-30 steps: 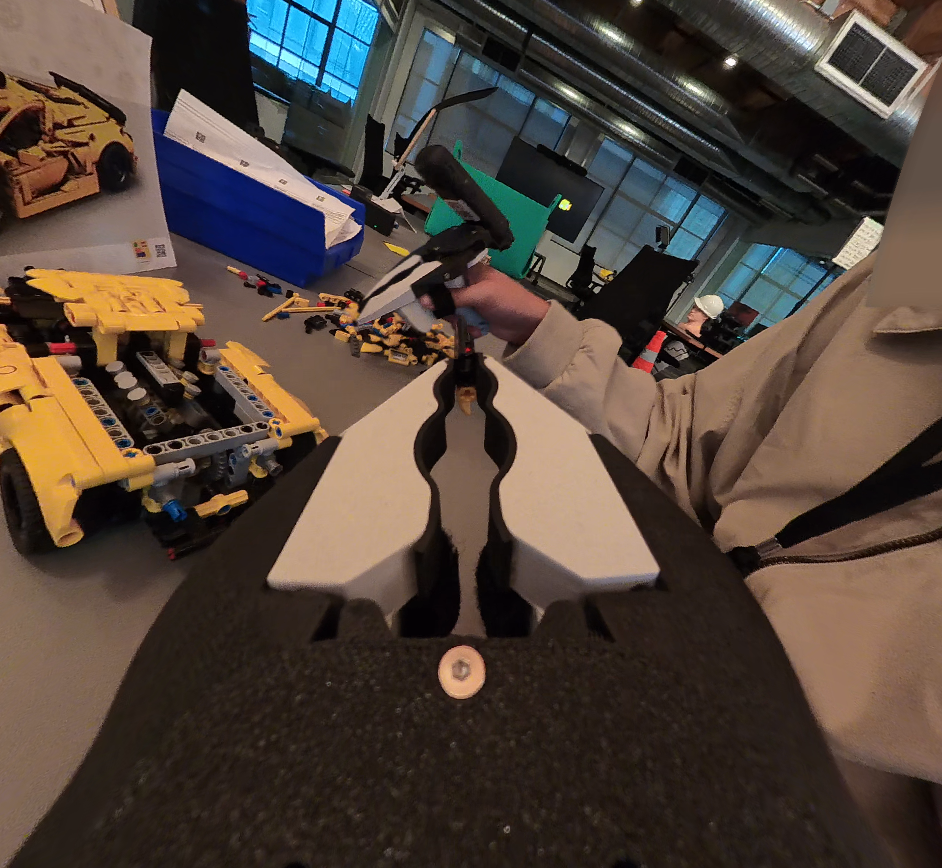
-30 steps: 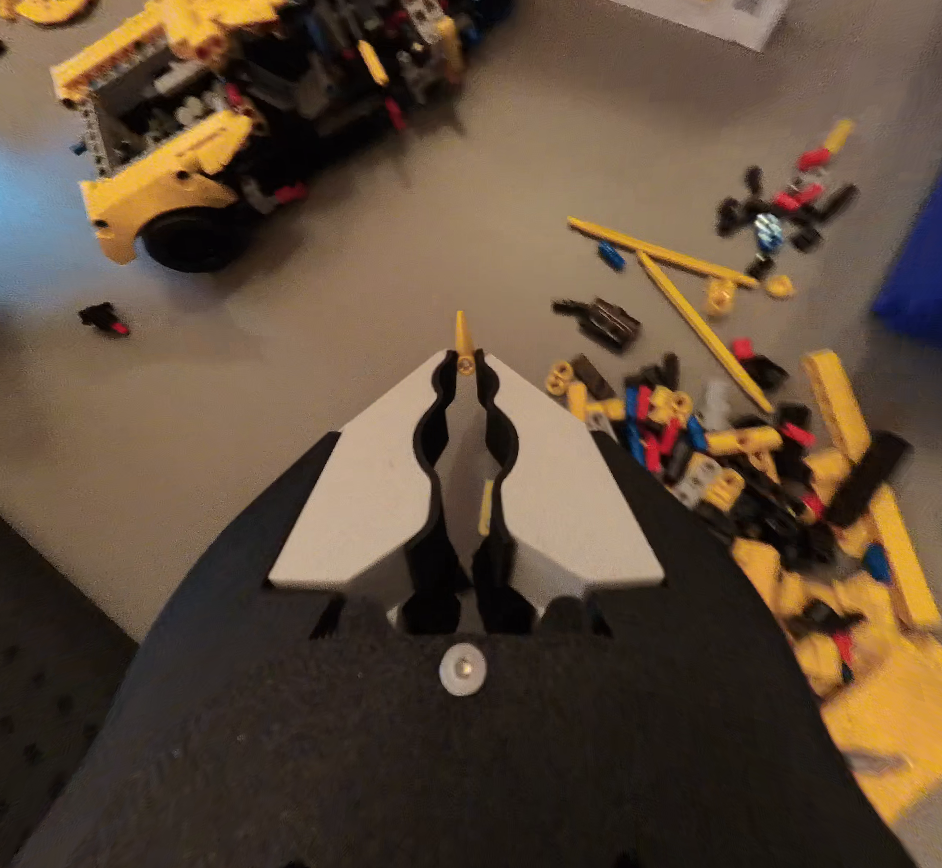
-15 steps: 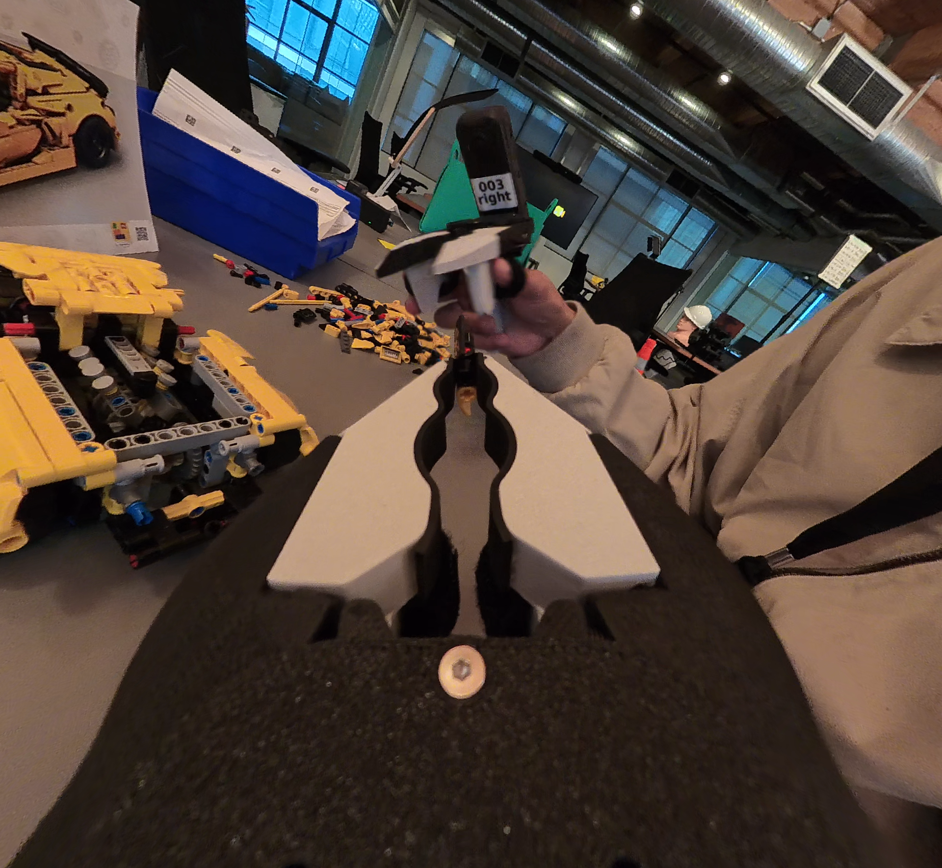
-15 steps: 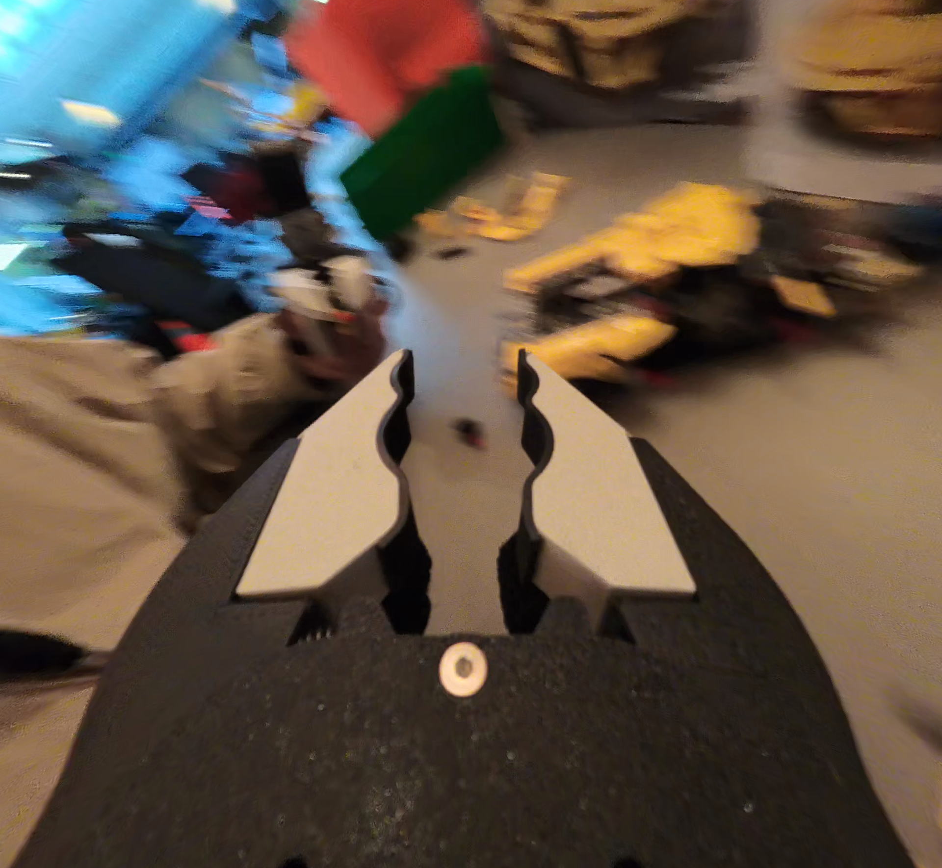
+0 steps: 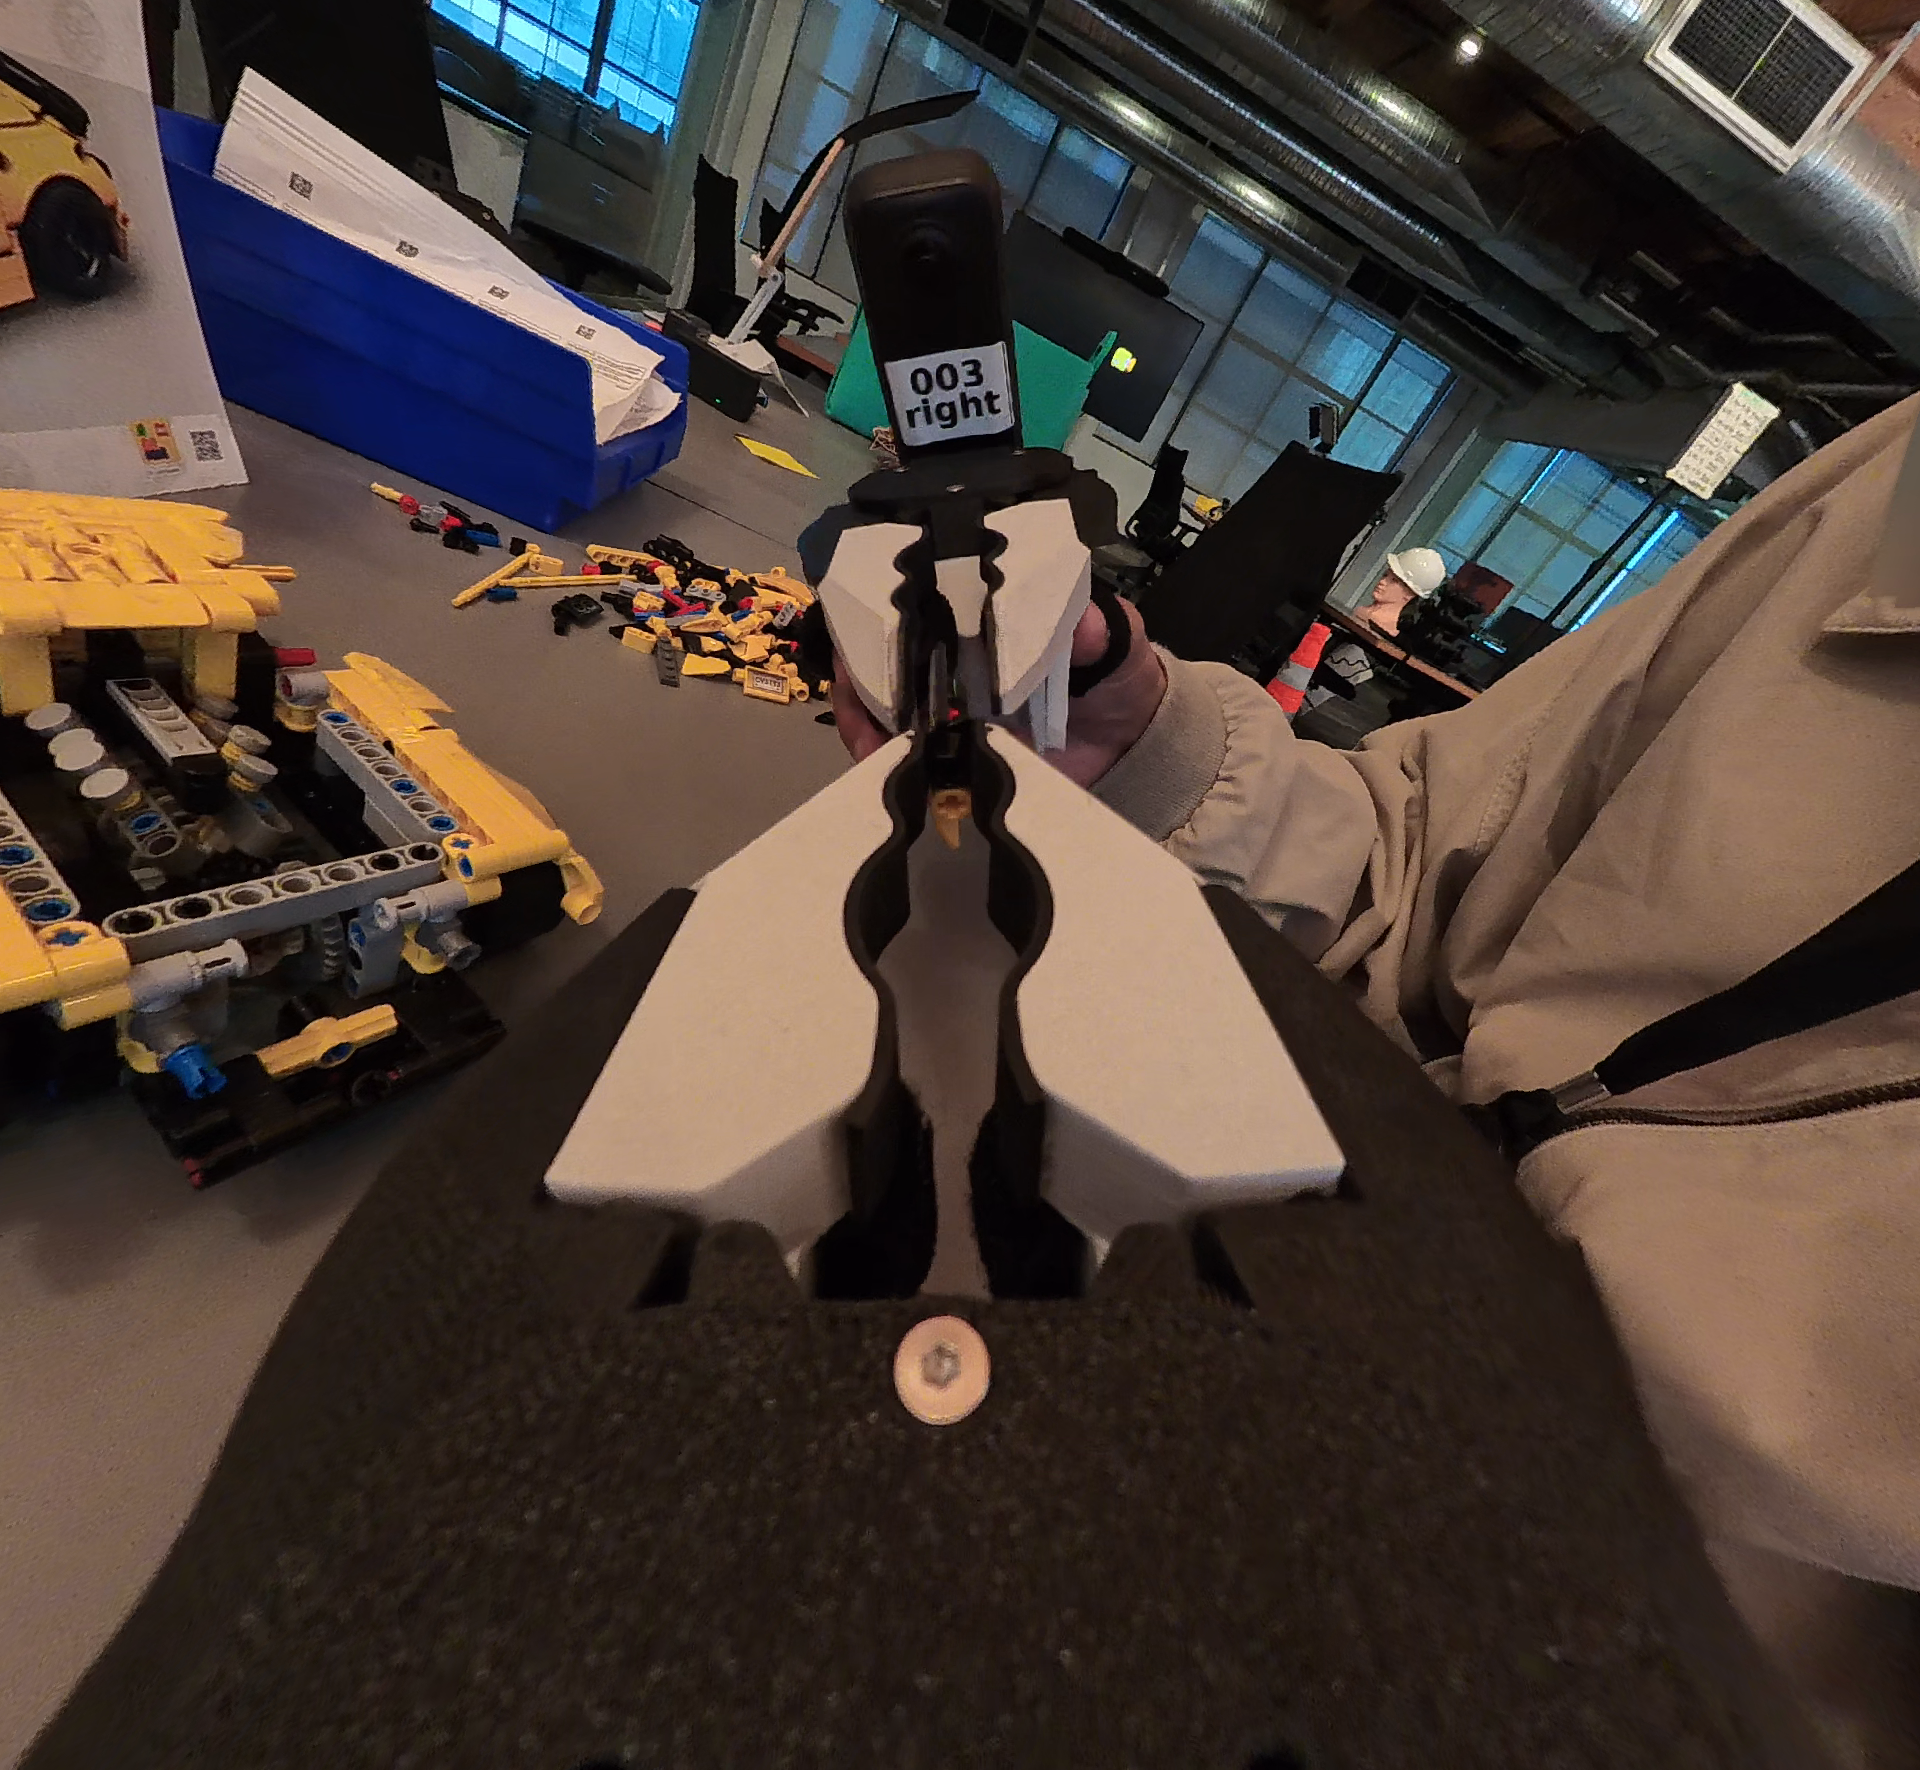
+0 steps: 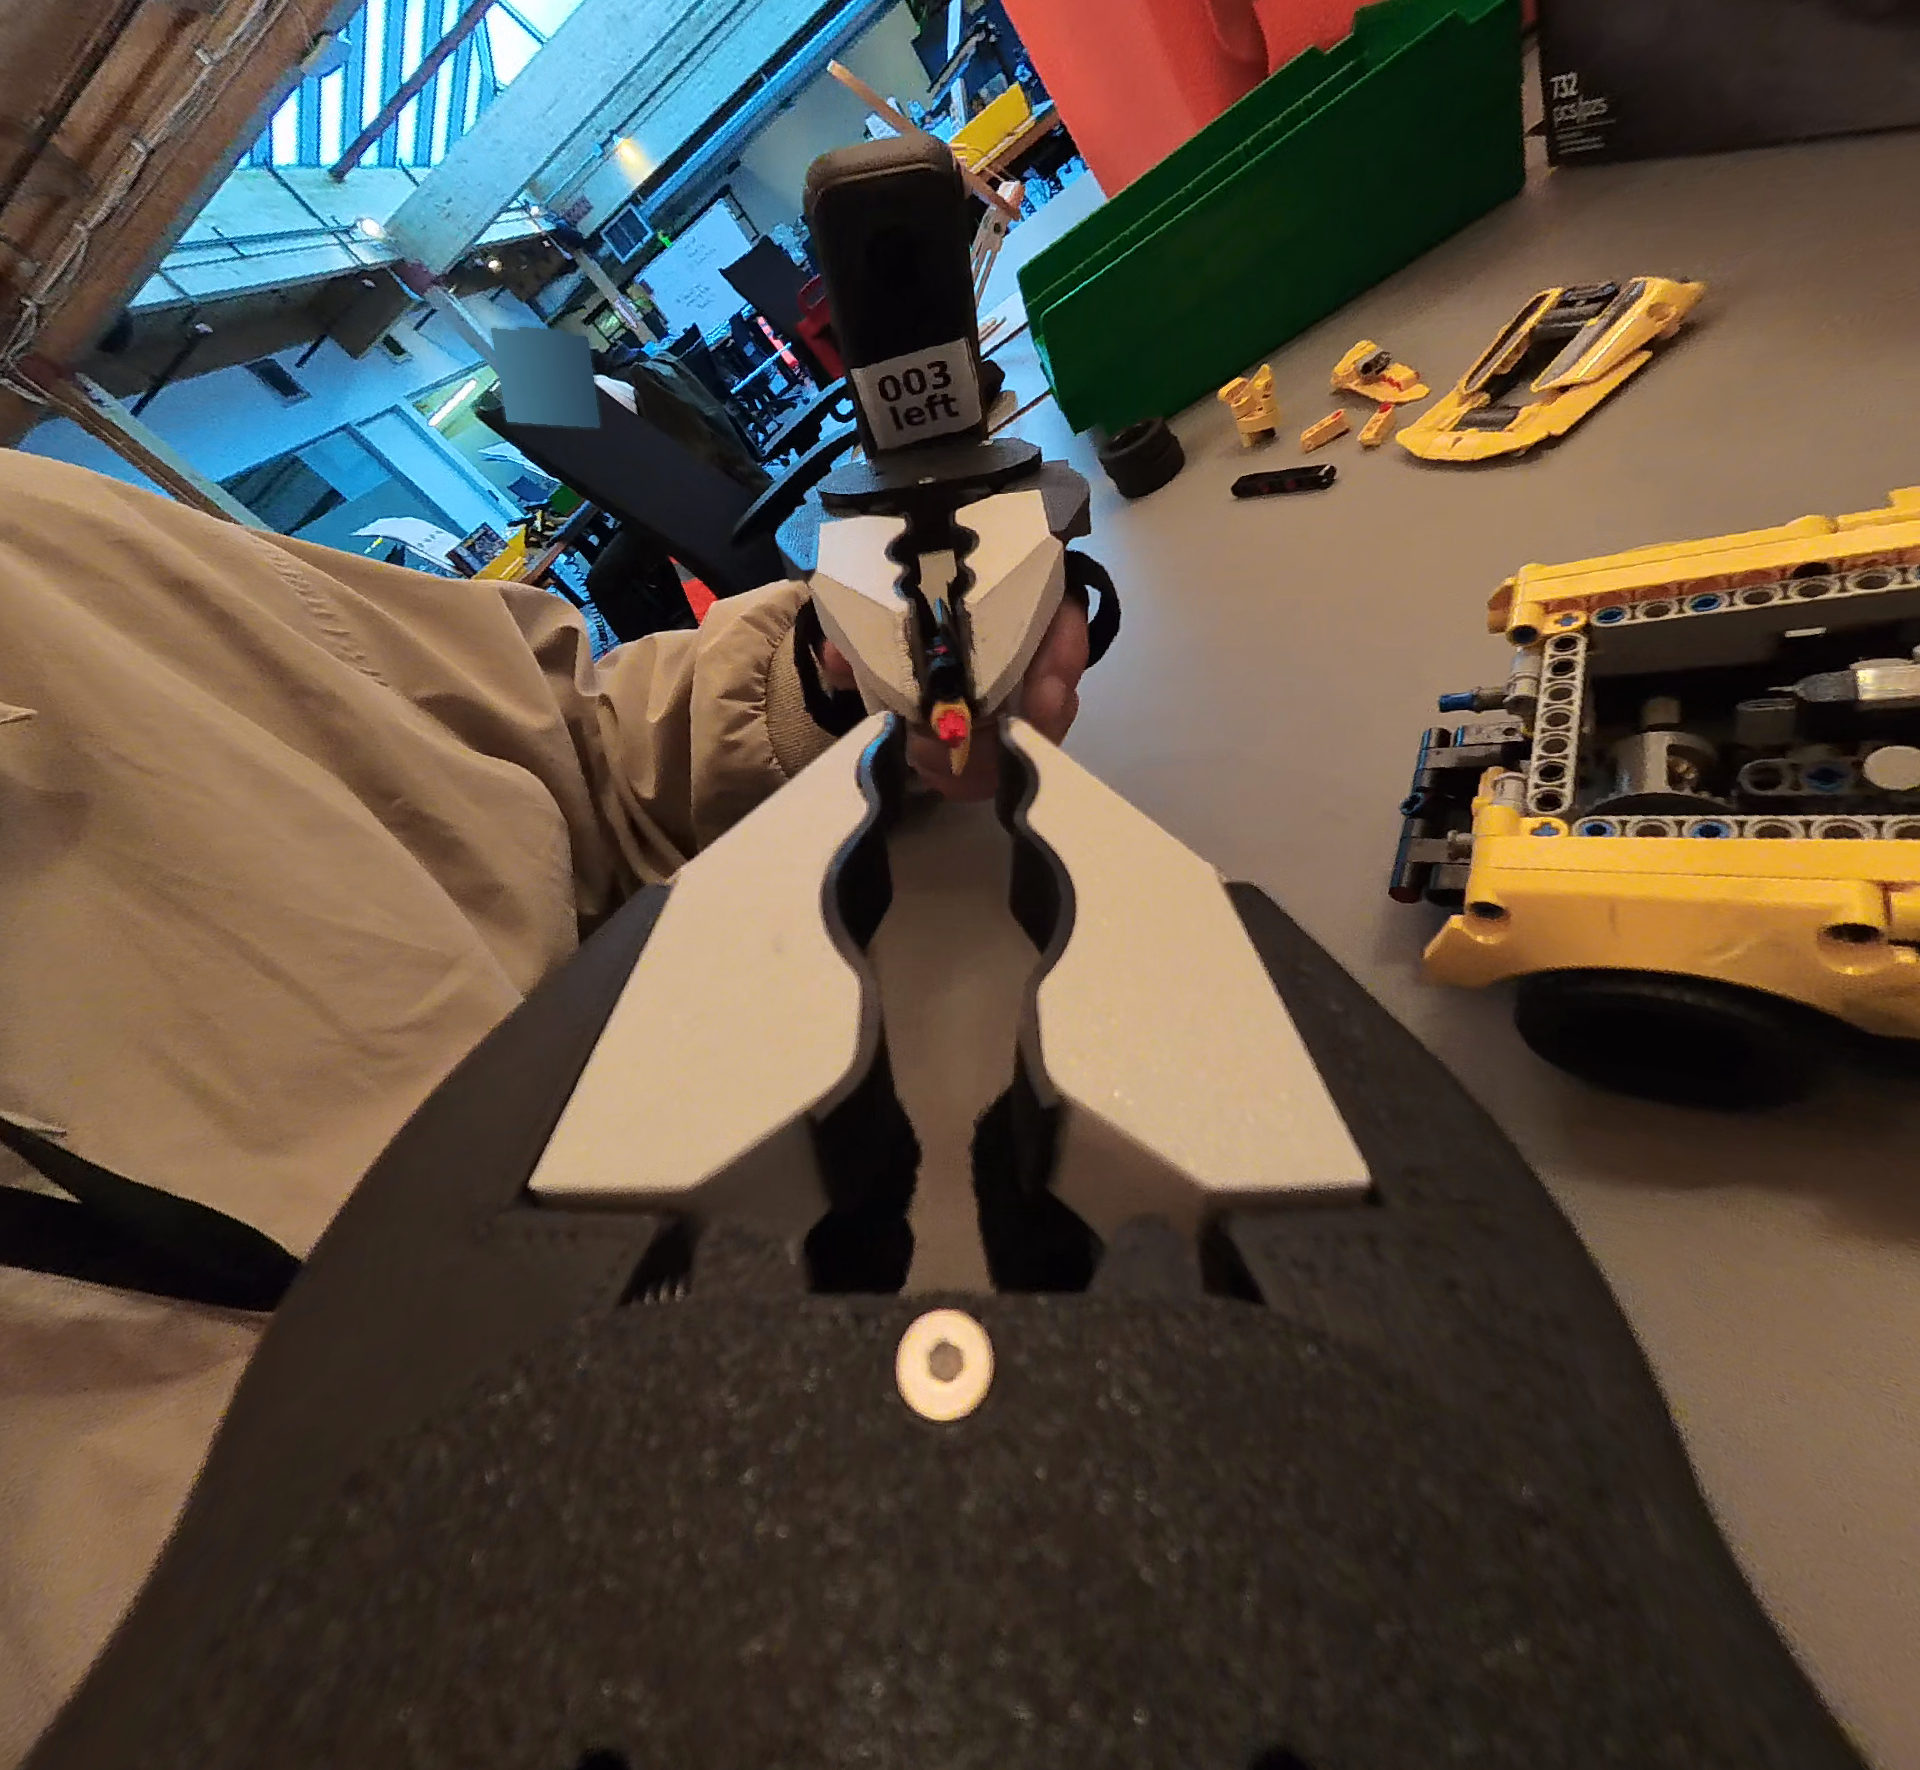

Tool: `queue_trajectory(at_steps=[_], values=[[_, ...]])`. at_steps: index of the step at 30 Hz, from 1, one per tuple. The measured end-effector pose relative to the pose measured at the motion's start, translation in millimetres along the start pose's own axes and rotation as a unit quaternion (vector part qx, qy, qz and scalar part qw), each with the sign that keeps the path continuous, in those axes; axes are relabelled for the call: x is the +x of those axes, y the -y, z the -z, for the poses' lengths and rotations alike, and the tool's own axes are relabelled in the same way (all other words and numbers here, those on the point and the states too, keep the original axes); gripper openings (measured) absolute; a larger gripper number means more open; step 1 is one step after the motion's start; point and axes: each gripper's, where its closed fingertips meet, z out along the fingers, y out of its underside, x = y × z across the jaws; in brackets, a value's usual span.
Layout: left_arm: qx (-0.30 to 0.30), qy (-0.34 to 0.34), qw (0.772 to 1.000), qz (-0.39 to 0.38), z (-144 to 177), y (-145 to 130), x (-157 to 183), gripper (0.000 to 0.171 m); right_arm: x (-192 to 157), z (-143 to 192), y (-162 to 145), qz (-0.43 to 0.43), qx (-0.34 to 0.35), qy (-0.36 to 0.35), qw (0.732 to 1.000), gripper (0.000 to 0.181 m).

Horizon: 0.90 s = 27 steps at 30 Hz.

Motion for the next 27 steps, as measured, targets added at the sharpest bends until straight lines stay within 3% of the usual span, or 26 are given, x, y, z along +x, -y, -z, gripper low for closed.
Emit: queue_trajectory(at_steps=[6,24,27], values=[[0.004,-0.008,1.000,-0.004,-0.8,1.1,3.3,0.006,-3.8,-1.1,0.4,0.001,0.004,0.009,1.000,0.003],[-0.002,-0.011,1.000,-0.004,-3.2,0.4,6.0,0.006,-5.5,1.9,-3.7,0.021,-0.013,0.005,1.000,0.002],[-0.022,-0.003,0.999,-0.045,-5.3,-2.5,8.2,0.006,-6.5,5.0,-6.9,0.020,-0.025,0.017,0.999,0.002]])
